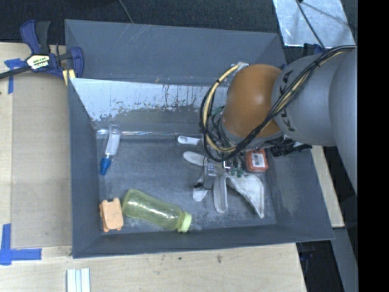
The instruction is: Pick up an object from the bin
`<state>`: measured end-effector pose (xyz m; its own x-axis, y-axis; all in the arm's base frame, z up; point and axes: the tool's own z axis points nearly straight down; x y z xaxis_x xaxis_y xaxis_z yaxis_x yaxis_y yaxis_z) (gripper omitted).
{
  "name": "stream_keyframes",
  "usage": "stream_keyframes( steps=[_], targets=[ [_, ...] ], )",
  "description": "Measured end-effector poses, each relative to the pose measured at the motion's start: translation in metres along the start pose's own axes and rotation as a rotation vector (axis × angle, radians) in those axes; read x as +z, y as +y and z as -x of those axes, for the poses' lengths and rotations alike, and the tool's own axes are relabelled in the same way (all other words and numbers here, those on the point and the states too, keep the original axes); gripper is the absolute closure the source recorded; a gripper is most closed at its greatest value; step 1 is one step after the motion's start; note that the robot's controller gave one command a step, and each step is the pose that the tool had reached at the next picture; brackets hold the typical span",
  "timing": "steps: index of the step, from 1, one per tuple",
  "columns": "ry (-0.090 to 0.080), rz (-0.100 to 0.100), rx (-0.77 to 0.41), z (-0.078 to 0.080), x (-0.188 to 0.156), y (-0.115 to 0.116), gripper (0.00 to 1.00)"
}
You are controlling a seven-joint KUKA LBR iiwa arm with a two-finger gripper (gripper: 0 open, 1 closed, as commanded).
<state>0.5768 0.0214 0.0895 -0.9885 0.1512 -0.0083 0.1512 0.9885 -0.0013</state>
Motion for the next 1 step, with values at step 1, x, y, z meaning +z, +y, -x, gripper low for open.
stream_keyframes(
  steps=[1],
  targets=[
    [0.003, 0.003, 0.055, 0.0028, 0.0177, 0.0083, 1.0]
  ],
)
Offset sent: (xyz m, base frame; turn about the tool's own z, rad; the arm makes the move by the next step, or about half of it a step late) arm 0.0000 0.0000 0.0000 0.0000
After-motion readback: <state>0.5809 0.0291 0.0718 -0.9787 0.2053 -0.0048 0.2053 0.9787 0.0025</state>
